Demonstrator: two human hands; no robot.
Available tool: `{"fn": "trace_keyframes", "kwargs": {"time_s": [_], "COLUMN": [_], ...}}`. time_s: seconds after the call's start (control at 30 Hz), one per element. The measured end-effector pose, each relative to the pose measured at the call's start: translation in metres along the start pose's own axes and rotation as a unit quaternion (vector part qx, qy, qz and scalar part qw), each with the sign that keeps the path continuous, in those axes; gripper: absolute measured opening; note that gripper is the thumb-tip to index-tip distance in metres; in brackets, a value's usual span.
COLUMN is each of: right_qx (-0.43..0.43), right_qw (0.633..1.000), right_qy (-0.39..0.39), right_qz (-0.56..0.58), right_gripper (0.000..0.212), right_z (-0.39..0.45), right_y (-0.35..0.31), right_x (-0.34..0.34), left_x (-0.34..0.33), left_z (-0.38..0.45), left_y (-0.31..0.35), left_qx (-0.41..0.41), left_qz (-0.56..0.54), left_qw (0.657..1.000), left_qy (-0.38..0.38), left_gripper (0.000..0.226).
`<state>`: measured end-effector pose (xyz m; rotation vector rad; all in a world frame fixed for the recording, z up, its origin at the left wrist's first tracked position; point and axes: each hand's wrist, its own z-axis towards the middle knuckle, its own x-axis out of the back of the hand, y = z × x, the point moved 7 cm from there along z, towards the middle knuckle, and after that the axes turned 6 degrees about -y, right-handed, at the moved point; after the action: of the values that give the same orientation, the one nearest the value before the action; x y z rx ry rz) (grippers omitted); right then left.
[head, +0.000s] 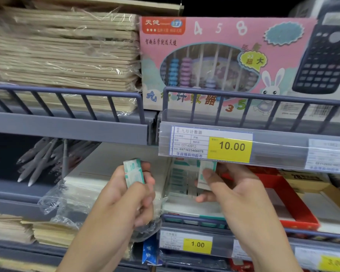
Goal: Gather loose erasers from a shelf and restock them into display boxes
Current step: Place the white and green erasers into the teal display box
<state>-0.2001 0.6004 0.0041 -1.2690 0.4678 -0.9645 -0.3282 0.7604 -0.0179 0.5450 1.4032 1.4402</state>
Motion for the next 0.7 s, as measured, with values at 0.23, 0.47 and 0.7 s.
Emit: {"fn": "trace_keyframes", "kwargs": {"time_s": [0.23,0.47,0.7], "right_qx": [-0.032,-0.079,-0.089], "right_qw": [0.977,0.907,0.876], "right_qy": [-0.04,-0.183,-0.216], "right_qz": [-0.207,-0.37,-0.421], "right_gripper": [0.017,0.012,0.016], "right_z": [0.018,0.023,0.026], "right_y": [0.008,0.019,0.021], "right_x": [-0.007,-0.03,-0.039], "left_x": [0.008,0.01,0.01], "left_z": [0.001,0.003,0.005], "left_y": [-0.005,-0.006,-0.007], "left_qx": [0.025,0.029,0.023], "left_qz": [-0.017,-0.023,-0.032], "left_qw": [0.999,0.999,0.999], "left_qy": [0.035,0.032,0.033], "left_gripper": [0.02,0.024,0.026]}}
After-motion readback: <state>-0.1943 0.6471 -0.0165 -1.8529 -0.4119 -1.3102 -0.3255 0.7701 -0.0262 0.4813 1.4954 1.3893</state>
